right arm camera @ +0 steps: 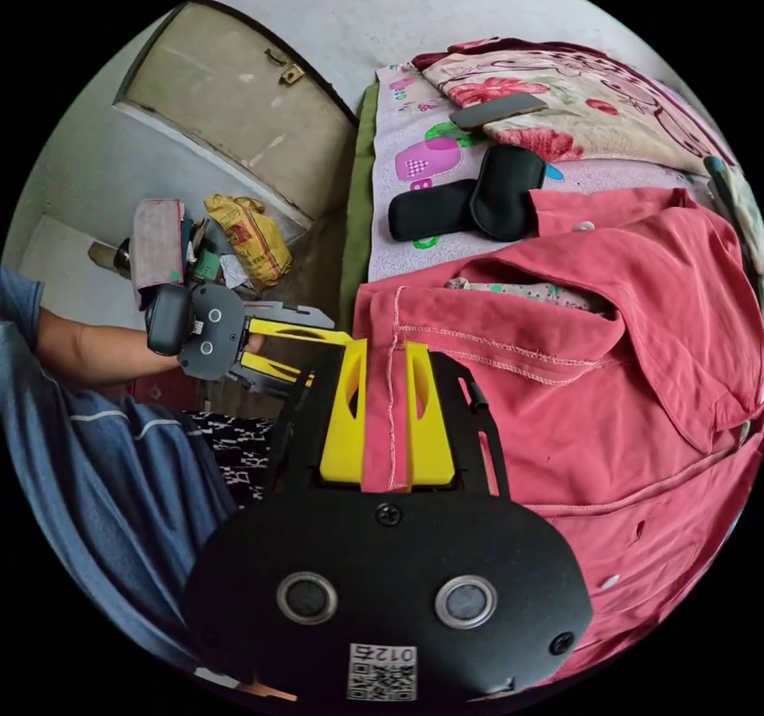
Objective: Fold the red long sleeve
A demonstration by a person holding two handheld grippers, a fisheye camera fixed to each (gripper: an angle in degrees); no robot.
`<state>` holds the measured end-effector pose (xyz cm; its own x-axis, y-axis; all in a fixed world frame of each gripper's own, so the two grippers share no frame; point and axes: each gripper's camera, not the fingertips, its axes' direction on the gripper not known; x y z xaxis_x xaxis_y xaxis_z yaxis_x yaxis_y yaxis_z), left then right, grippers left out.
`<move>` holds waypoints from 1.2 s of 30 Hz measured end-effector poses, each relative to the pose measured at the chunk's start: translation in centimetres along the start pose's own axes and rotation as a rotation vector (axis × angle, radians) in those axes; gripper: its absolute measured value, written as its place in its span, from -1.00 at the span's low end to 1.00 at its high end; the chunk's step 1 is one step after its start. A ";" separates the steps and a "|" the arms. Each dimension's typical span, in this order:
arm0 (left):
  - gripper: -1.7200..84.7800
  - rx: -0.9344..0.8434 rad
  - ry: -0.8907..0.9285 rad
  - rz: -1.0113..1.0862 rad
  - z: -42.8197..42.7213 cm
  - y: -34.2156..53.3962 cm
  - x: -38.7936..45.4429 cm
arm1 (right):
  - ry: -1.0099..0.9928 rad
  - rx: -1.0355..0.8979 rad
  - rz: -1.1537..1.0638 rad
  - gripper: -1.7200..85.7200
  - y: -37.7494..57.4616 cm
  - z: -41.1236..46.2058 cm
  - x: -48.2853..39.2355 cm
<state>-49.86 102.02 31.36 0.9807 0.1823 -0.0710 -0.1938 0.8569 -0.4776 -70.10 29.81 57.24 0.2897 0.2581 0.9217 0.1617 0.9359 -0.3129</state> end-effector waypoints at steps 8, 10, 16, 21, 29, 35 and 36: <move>-0.91 -0.003 -0.177 0.064 -0.9 2.4 0.3 | 0.060 0.080 0.142 -0.81 3.2 -1.3 4.0; -0.93 -0.002 -0.188 0.043 -1.8 3.0 -0.7 | 0.068 0.106 0.168 -0.81 4.0 -2.1 5.2; -0.96 0.068 -0.147 -0.227 -7.2 5.2 -8.0 | 0.054 0.235 0.394 -0.80 7.0 -5.8 14.3; -0.96 0.243 0.058 -0.529 -11.1 8.2 -16.1 | -0.004 0.433 0.763 -0.76 10.3 -9.7 26.9; -0.96 0.377 0.227 -0.665 -12.5 10.1 -24.4 | 0.070 0.524 0.970 -0.74 9.5 -11.5 39.9; -0.95 0.357 0.238 -0.636 -12.2 10.0 -26.2 | 0.101 0.388 0.927 -0.75 5.2 -8.6 44.0; -0.95 0.354 0.237 -0.633 -12.1 10.0 -26.3 | 0.098 0.381 0.921 -0.75 4.8 -8.3 44.2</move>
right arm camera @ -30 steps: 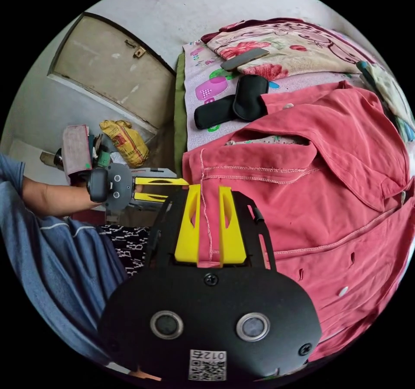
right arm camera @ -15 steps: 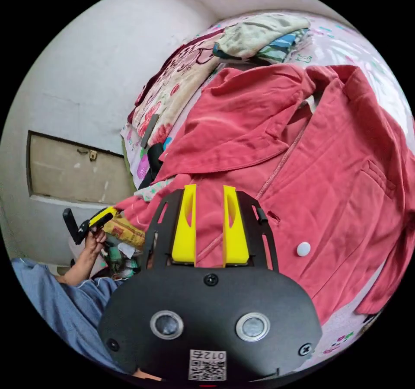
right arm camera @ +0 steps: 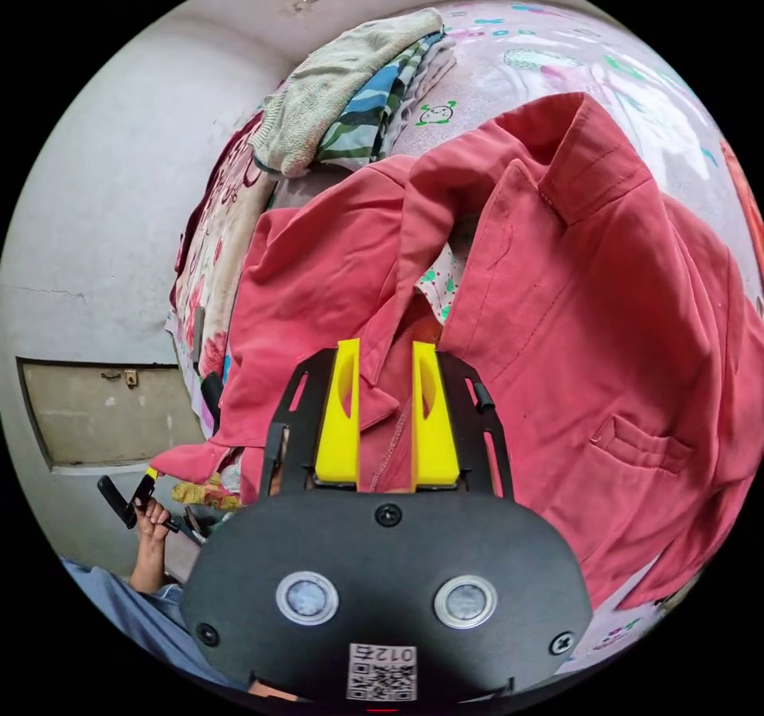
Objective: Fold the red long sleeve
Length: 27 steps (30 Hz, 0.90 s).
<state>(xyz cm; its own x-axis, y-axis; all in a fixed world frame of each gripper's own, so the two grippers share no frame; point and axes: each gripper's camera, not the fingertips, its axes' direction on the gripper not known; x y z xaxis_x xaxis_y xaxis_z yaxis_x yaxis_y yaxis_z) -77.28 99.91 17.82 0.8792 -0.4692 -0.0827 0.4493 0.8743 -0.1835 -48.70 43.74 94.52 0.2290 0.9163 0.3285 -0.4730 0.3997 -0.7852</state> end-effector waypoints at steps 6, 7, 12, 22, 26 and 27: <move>-0.95 -0.019 -0.010 0.036 0.0 -0.7 -0.8 | 0.069 -0.029 -0.043 -0.91 -2.1 1.9 -2.3; -0.95 -0.018 -0.008 0.044 -0.1 -0.8 -1.0 | 0.038 -0.030 -0.064 -0.93 -3.1 1.5 -3.1; -0.96 0.025 0.032 0.077 -1.6 -1.2 -1.0 | -0.063 -0.056 -0.202 -0.95 -10.9 -2.6 -8.2; -0.95 -0.187 0.597 0.514 2.4 -1.0 10.6 | 0.139 -0.332 -0.357 -0.96 -25.3 -7.0 -15.4; -0.95 -0.420 0.668 0.635 9.0 1.4 16.8 | 0.250 -0.392 -0.387 -0.96 -24.6 -5.3 -14.3; -0.95 -0.441 0.655 0.638 9.9 1.8 17.3 | 0.263 -0.397 -0.392 -0.96 -24.4 -4.9 -14.1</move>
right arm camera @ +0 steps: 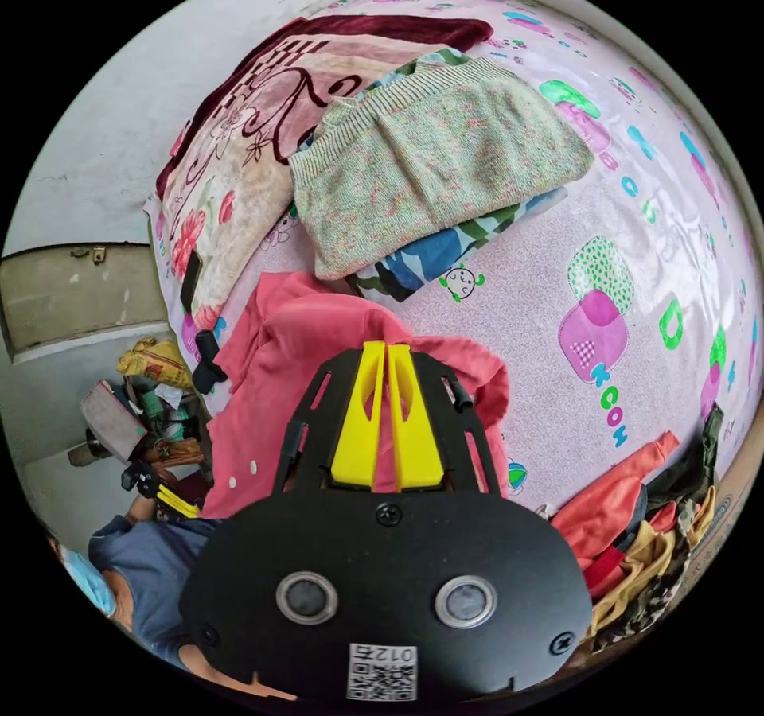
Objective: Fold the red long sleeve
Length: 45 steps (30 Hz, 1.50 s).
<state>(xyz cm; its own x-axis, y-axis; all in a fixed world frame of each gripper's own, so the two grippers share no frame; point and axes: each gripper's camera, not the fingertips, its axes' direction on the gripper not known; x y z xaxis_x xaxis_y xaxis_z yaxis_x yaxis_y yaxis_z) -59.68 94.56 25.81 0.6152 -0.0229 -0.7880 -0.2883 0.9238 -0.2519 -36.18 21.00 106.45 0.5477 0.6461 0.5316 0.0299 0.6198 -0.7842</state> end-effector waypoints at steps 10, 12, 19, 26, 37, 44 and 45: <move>-0.94 -0.281 -0.118 -0.099 14.0 -3.5 -1.4 | 0.134 -0.022 -0.007 -0.94 3.3 8.0 -0.8; -0.93 -0.373 -0.156 -0.098 16.4 -4.2 -1.3 | 0.193 -0.044 -0.011 -0.93 4.1 8.9 -1.3; -0.78 -0.478 -0.146 -0.261 22.6 -4.6 -3.1 | 0.420 -0.021 -0.021 -0.75 8.8 7.4 -2.7; -0.74 -0.216 -0.129 -0.478 18.8 0.8 -3.3 | 0.172 0.247 -0.033 -0.74 23.6 0.3 -6.3; -0.74 -0.397 -0.993 -0.145 21.7 1.1 -0.2 | -0.430 0.258 0.184 -0.80 56.9 11.0 -19.0; -0.74 -0.517 -1.149 0.296 27.6 2.2 2.7 | -0.345 0.255 0.217 -0.82 65.5 10.8 -25.1; -0.74 -0.523 -1.143 0.319 27.9 2.3 2.8 | -0.337 0.251 0.212 -0.82 65.8 10.7 -25.5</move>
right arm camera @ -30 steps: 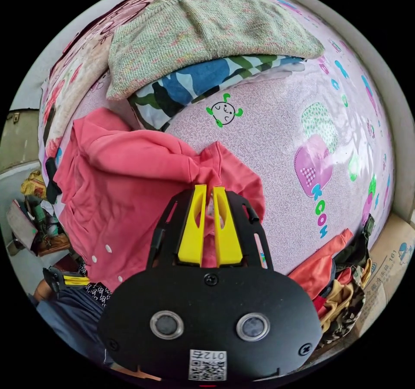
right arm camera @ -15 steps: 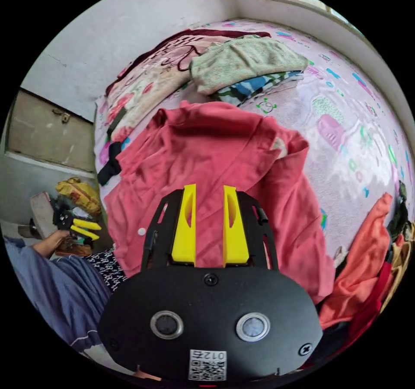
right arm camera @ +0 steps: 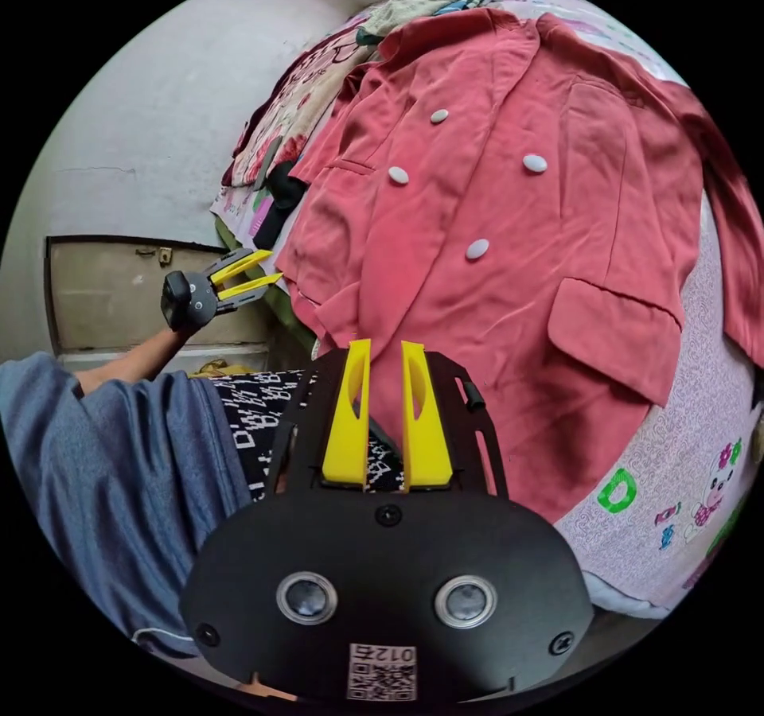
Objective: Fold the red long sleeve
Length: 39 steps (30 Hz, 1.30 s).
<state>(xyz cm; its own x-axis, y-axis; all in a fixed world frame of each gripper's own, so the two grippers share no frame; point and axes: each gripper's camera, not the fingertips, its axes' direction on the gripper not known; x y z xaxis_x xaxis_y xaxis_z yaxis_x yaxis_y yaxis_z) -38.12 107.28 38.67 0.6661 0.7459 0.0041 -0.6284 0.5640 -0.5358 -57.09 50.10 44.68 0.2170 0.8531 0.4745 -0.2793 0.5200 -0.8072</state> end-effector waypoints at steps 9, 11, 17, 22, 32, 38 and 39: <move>-0.78 0.074 -0.005 0.180 -0.1 -0.9 3.4 | 0.005 0.046 0.069 -0.87 5.7 -2.9 -2.4; -0.82 0.095 -0.021 0.202 -0.1 -1.1 3.8 | -0.015 0.067 0.123 -0.86 7.0 -3.6 -2.0; -0.93 0.155 -0.076 0.220 -1.2 -1.7 4.2 | -0.179 0.199 0.370 -0.80 10.4 -5.3 1.5; -0.95 0.148 -0.032 0.188 -1.3 -1.6 3.5 | -0.356 0.289 0.469 -0.79 11.4 -5.7 2.7; -0.96 0.130 0.062 0.196 -2.9 0.0 0.0 | -0.333 0.239 0.366 -0.92 13.0 -11.3 -3.7; -0.96 0.040 0.076 0.245 0.0 -0.3 0.2 | -0.236 0.115 0.402 -0.92 11.9 -6.1 -5.5; -0.96 0.033 0.076 0.246 0.3 -0.5 0.3 | -0.205 0.103 0.396 -0.92 11.6 -5.6 -5.9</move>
<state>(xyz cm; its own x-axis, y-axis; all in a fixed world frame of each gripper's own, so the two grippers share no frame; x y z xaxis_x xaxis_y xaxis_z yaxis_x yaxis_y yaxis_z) -37.72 107.34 39.21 0.5189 0.8340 -0.1875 -0.7874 0.3811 -0.4845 -56.37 50.90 30.52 -0.1122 0.9725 0.2043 -0.3972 0.1445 -0.9063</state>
